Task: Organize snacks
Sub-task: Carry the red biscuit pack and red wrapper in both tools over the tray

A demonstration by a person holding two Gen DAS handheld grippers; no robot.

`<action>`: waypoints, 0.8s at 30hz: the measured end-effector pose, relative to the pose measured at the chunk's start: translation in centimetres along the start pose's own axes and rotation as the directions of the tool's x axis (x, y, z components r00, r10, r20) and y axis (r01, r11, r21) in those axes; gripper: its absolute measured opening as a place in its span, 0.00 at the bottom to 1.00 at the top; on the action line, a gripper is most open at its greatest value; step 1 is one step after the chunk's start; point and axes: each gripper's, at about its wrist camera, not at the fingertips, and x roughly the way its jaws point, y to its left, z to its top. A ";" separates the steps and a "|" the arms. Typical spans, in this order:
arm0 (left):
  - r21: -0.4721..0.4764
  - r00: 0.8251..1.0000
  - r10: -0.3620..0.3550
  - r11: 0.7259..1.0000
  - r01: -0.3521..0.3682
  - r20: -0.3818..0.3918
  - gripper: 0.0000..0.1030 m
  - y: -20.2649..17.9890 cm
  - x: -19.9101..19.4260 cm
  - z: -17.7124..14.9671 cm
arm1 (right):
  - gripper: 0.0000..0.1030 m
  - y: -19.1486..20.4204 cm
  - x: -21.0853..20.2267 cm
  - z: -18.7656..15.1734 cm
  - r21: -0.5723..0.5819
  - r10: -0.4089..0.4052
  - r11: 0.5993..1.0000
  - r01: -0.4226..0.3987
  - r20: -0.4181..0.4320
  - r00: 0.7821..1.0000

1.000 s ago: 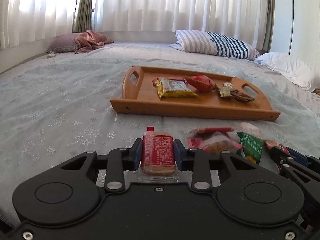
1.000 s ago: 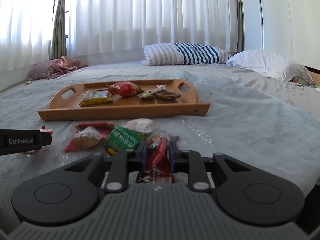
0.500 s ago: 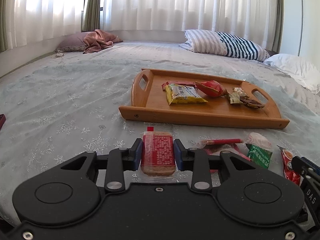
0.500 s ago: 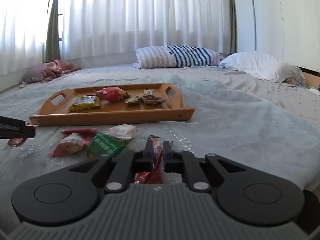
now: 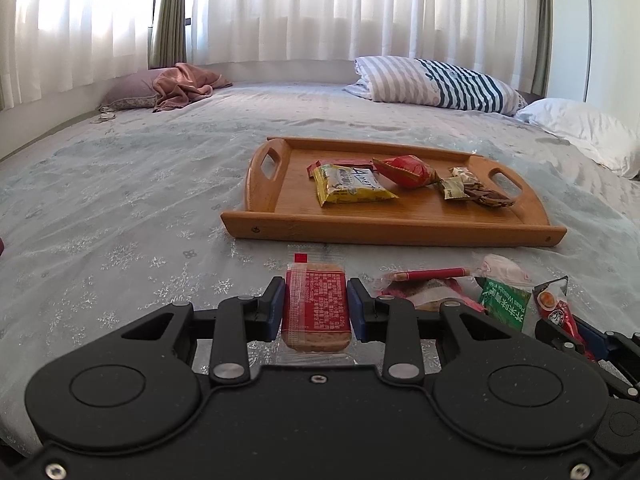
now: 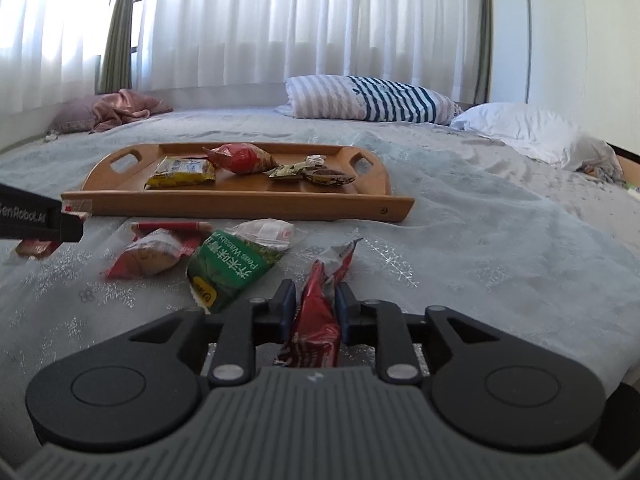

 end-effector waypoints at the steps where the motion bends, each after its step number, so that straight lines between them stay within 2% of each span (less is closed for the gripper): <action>1: 0.000 1.000 0.000 1.000 0.000 0.002 0.31 0.0 0.0 0.1 | 0.19 -0.1 -0.1 0.1 0.001 0.030 1.000 -0.030 0.000 1.000; 7: -0.001 1.000 0.015 1.000 -0.015 0.009 0.31 0.1 0.6 1.2 | 0.18 -1.0 -0.7 1.5 0.019 0.069 0.997 -0.069 0.017 0.997; 14: -0.015 0.999 0.018 1.000 -0.017 0.027 0.31 0.6 2.2 4.1 | 0.18 -2.9 0.0 4.9 0.061 0.084 0.994 -0.087 0.055 0.995; 19: -0.038 0.999 -0.012 0.999 0.014 0.047 0.31 0.9 3.7 6.5 | 0.18 -4.4 2.2 7.5 0.059 0.109 0.992 -0.115 0.087 0.990; 24: -0.041 0.998 -0.026 0.999 0.028 0.054 0.31 1.1 6.1 8.5 | 0.18 -6.1 6.3 10.0 0.068 0.150 0.986 -0.154 0.053 0.987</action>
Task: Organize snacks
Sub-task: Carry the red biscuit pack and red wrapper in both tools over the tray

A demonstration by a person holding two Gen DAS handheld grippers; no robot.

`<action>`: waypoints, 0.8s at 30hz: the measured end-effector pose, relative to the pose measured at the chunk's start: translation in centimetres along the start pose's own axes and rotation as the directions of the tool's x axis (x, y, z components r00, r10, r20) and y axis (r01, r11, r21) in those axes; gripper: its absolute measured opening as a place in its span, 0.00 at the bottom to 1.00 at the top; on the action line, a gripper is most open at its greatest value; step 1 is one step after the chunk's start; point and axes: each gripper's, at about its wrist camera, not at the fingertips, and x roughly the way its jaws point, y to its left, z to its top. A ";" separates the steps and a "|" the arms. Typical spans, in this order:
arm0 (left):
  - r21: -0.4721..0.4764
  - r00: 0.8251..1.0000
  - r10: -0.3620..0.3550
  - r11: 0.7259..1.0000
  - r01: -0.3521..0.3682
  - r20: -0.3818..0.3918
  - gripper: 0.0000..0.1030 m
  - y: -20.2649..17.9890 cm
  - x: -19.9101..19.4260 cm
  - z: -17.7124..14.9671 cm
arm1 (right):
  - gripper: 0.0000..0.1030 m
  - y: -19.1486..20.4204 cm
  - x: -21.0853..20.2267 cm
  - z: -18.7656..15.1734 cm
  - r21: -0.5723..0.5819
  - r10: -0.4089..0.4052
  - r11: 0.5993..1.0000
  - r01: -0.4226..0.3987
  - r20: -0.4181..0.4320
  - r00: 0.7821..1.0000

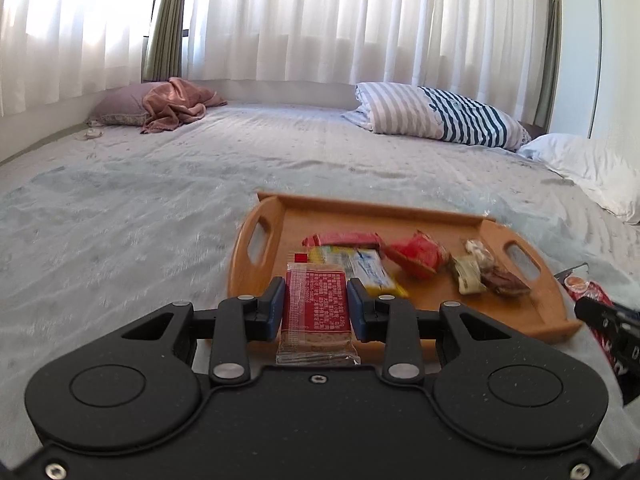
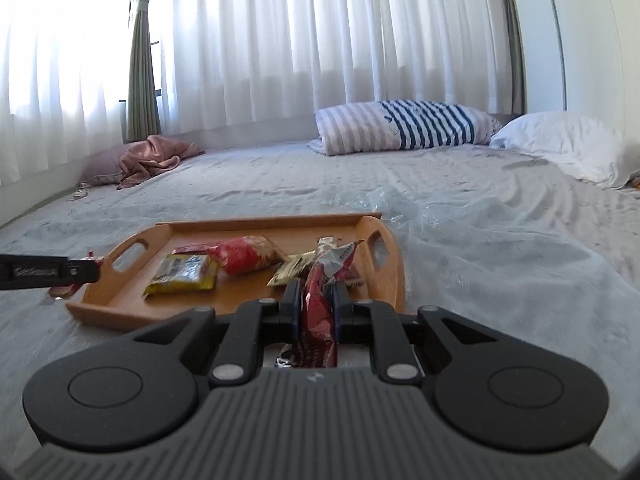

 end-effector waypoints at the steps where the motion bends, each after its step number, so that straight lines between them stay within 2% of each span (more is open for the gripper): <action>1: 0.005 1.000 0.005 1.000 -0.005 0.001 0.31 0.0 0.5 0.3 | 0.18 -0.4 0.9 0.5 0.000 0.003 1.000 -0.003 -0.005 1.000; 4: 0.013 1.000 -0.002 1.000 0.002 0.006 0.31 0.1 2.2 1.2 | 0.18 -1.6 3.5 1.7 -0.001 0.024 1.000 -0.024 -0.024 0.999; 9: 0.046 1.000 0.003 0.999 -0.003 0.011 0.31 -0.1 5.1 2.2 | 0.18 -2.4 7.8 3.0 -0.070 0.010 0.997 -0.015 -0.061 0.998; 13: 0.032 1.000 0.010 0.999 -0.009 -0.020 0.31 -0.2 7.6 2.7 | 0.18 -3.1 10.6 3.9 -0.081 0.066 0.994 -0.072 -0.074 0.995; 18: -0.023 0.997 0.001 1.000 -0.003 -0.076 0.31 0.1 10.3 2.5 | 0.18 -4.3 13.9 4.8 -0.015 0.083 0.996 -0.085 -0.132 0.988; 24: -0.001 0.996 0.027 1.000 -0.027 -0.089 0.31 -0.1 12.1 2.0 | 0.18 -5.0 16.6 4.9 -0.008 0.082 0.996 -0.084 -0.163 0.983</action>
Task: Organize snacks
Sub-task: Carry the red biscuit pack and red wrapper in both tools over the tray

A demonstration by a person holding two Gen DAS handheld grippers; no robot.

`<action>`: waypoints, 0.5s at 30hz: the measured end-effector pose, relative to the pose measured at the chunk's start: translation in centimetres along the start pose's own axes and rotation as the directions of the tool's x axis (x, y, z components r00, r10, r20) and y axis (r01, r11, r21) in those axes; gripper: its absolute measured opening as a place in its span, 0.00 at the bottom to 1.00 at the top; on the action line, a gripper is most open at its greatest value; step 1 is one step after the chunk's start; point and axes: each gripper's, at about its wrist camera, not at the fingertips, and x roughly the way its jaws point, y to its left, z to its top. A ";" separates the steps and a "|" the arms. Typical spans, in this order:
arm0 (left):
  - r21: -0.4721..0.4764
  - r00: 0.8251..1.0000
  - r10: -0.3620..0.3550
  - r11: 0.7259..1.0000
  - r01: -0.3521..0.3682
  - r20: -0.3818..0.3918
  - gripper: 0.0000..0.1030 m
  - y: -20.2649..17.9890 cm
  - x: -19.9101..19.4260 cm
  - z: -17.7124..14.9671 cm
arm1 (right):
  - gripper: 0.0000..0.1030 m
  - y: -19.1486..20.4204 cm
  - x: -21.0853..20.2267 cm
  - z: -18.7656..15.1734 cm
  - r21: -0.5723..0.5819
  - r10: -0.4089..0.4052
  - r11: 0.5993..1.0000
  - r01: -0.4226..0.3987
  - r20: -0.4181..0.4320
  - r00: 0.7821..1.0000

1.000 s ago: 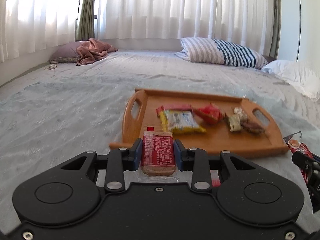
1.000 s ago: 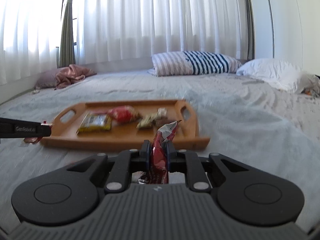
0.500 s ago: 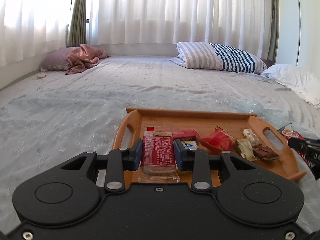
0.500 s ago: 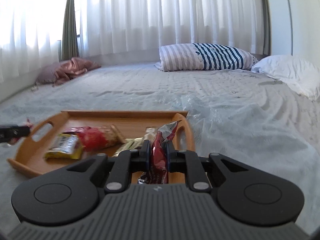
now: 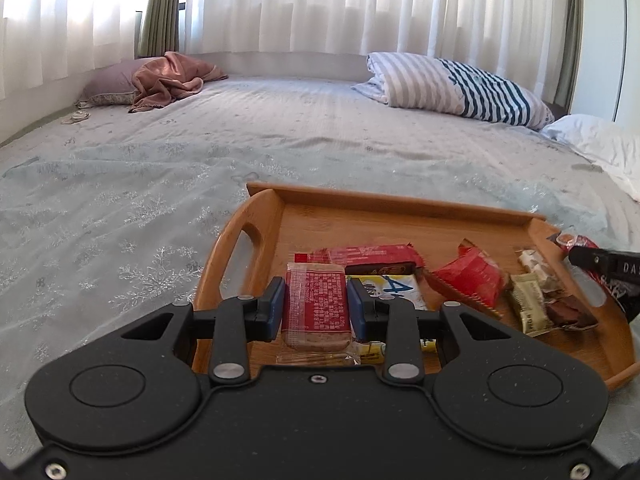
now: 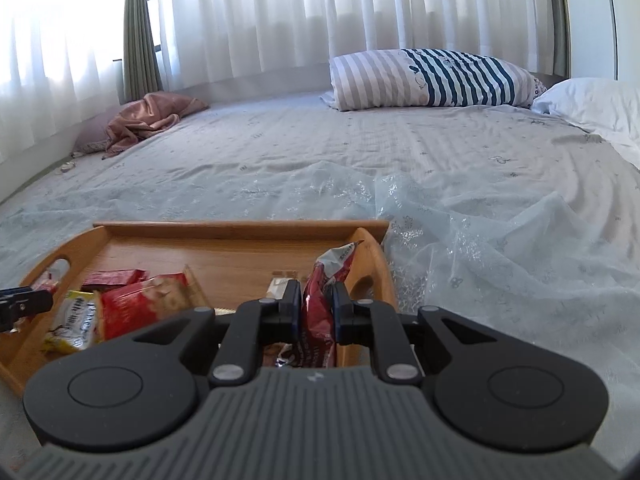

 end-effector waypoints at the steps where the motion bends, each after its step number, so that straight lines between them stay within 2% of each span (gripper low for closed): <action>1: 0.000 1.000 0.000 1.000 0.000 -0.002 0.31 0.0 0.3 0.0 | 0.18 -0.1 0.4 0.0 0.004 -0.001 1.000 0.001 -0.005 1.000; 6: -0.004 1.000 0.003 1.000 -0.003 -0.006 0.31 0.1 1.1 -0.2 | 0.18 -0.2 1.9 -0.5 -0.017 -0.030 0.999 0.030 -0.036 0.999; 11: -0.006 1.000 -0.001 1.000 0.001 -0.003 0.31 0.3 1.6 -0.3 | 0.19 0.3 2.2 -0.7 -0.040 -0.008 0.999 0.006 -0.054 0.999; 15: -0.007 1.000 -0.006 1.000 0.006 -0.011 0.31 0.2 1.9 -0.3 | 0.19 0.4 2.3 -0.8 -0.002 0.023 1.000 -0.023 -0.055 0.998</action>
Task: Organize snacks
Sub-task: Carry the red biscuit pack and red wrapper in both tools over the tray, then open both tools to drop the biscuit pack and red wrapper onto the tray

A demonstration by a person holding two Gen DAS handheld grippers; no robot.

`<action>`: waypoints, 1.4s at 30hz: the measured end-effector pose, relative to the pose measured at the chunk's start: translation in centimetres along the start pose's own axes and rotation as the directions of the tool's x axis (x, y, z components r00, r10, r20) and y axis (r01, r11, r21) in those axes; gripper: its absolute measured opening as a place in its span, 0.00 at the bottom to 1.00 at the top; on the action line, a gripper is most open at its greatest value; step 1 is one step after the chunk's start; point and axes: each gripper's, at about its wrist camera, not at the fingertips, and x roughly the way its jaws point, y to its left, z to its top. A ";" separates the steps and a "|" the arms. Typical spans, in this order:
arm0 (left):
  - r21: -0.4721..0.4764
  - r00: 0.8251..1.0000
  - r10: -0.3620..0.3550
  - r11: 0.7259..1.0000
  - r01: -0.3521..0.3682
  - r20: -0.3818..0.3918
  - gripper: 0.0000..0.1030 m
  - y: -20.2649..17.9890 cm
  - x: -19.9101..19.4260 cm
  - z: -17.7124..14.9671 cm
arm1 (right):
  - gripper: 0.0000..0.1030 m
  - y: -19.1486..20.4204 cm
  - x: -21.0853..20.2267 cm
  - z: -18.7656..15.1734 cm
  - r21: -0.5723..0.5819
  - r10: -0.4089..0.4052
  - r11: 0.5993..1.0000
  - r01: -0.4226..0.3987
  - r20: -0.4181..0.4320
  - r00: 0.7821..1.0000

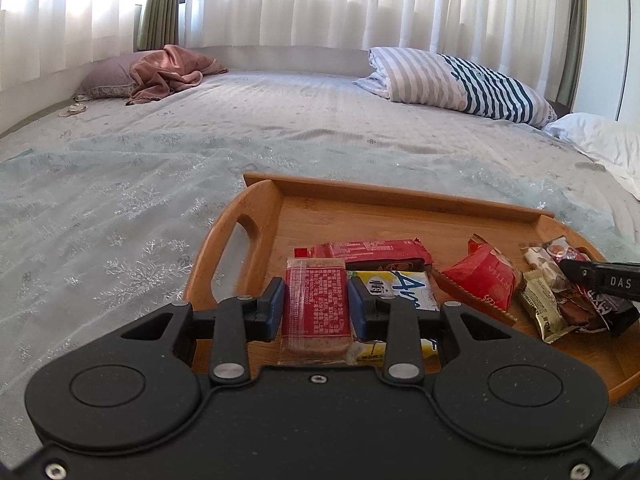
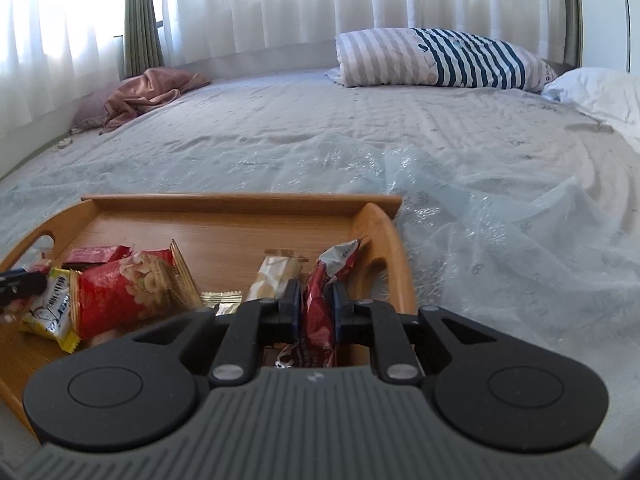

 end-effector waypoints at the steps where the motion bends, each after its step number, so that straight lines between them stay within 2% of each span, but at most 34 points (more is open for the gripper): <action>1: 0.003 1.000 -0.002 1.000 0.002 -0.001 0.31 -0.1 0.1 -0.1 | 0.18 0.0 0.0 0.0 0.010 0.008 1.000 -0.008 0.001 1.000; 11: 0.014 1.000 -0.029 0.999 0.029 -0.003 0.31 -1.3 0.6 -0.1 | 0.19 0.8 0.2 -0.2 0.041 0.050 0.998 -0.050 0.013 0.999; 21: 0.039 0.999 -0.038 0.999 0.038 0.001 0.31 -2.7 0.4 -0.4 | 0.20 0.9 0.2 -0.2 0.039 0.049 0.998 -0.050 0.018 0.999; 23: 0.051 0.999 -0.032 0.998 0.032 0.002 0.34 -2.8 0.3 -0.3 | 0.22 0.8 0.2 -0.3 0.047 0.046 0.998 -0.047 0.020 0.999; 24: 0.058 1.000 -0.026 0.998 0.026 0.003 0.39 -2.9 0.3 -0.3 | 0.35 0.8 0.0 -0.3 0.050 0.040 0.998 -0.041 0.026 0.999; 26: 0.069 1.000 -0.012 0.998 0.012 0.004 0.44 -3.0 0.2 -0.3 | 0.46 0.7 -0.4 -0.3 0.058 0.023 0.998 -0.026 0.048 0.999; 27: 0.074 1.000 -0.008 0.997 0.008 0.003 0.47 -3.1 0.1 -0.3 | 0.57 0.7 -0.6 -0.3 0.061 0.021 0.998 -0.024 0.061 0.998; 28: 0.078 1.000 -0.008 0.997 0.008 0.002 0.52 -3.1 0.0 -0.3 | 0.64 0.7 -1.0 -0.4 0.061 0.016 0.998 -0.020 0.080 0.997; 34: 0.094 1.000 -0.012 0.996 0.010 0.017 0.82 -3.2 -1.8 -0.8 | 0.74 1.2 -2.8 -1.3 0.035 0.003 0.999 -0.006 0.098 0.995; 37: 0.111 0.999 -0.012 0.994 0.008 0.033 0.88 -3.3 -3.1 -1.1 | 0.83 1.7 -4.4 -1.6 0.013 0.006 1.000 -0.008 0.128 0.992; 42: 0.118 0.999 -0.011 0.993 0.007 0.033 0.88 -3.4 -5.3 -1.9 | 0.86 2.2 -7.1 -2.1 0.020 0.034 0.999 -0.038 0.150 0.988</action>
